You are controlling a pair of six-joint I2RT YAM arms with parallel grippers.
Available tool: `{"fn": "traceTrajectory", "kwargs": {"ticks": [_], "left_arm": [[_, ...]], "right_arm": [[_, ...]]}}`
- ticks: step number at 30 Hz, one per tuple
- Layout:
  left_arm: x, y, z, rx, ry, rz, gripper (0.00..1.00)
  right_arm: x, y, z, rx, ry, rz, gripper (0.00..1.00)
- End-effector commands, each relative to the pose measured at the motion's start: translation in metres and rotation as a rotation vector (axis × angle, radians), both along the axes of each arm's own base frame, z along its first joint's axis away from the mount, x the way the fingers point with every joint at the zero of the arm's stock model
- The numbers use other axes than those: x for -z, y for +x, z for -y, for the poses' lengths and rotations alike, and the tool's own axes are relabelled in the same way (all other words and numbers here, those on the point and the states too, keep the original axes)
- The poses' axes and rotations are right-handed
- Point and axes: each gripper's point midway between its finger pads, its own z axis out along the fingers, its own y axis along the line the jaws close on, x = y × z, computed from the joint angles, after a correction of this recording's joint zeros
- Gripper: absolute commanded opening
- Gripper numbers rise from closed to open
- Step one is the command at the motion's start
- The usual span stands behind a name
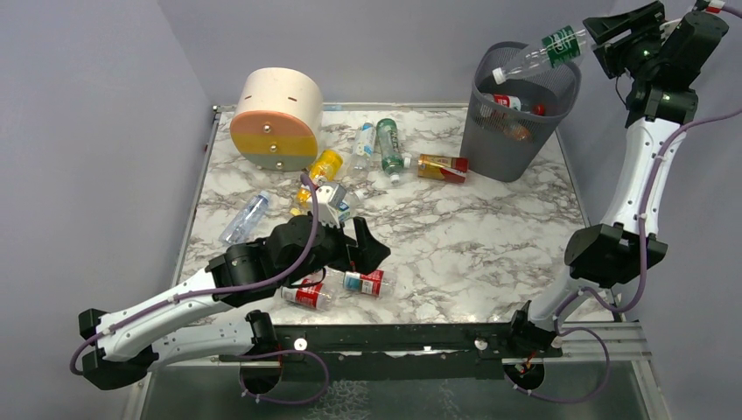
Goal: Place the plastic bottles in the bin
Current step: Place the plastic bottle in the trash bin, then pick up the plastic bottle at the center of the board.
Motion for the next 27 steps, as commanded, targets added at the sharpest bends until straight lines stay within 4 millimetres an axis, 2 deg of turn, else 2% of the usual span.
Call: {"fn": "traceTrajectory", "kwargs": {"ticks": [1, 4, 8, 10, 15, 21, 24, 27], "left_arm": [[-0.008, 0.001, -0.001, 0.001, -0.001, 0.019, 0.99], [-0.008, 0.001, 0.000, 0.002, 0.001, 0.017, 0.99], [-0.005, 0.001, 0.001, 0.002, 0.008, 0.008, 0.99], [-0.003, 0.002, 0.003, 0.003, 0.016, 0.004, 0.99], [0.001, 0.003, 0.006, 0.002, 0.029, -0.005, 0.99], [0.007, 0.004, 0.011, 0.007, 0.056, -0.013, 0.99], [0.009, 0.005, 0.013, 0.006, 0.059, -0.024, 0.99], [0.014, 0.004, 0.012, -0.002, 0.057, -0.040, 0.99]], "right_arm": [[0.017, 0.016, 0.016, 0.059, -0.018, -0.016, 0.70], [0.034, 0.023, 0.022, 0.070, -0.025, -0.069, 0.91], [0.049, 0.026, 0.024, 0.073, -0.028, -0.112, 0.97], [0.049, 0.025, 0.024, 0.074, -0.029, -0.116, 0.98], [0.030, 0.015, 0.014, 0.040, -0.038, -0.081, 1.00], [0.009, -0.008, -0.020, -0.110, -0.030, -0.032, 1.00], [0.002, -0.030, -0.038, -0.174, -0.038, -0.019, 1.00], [-0.001, -0.054, -0.064, -0.243, -0.057, -0.008, 1.00]]}}
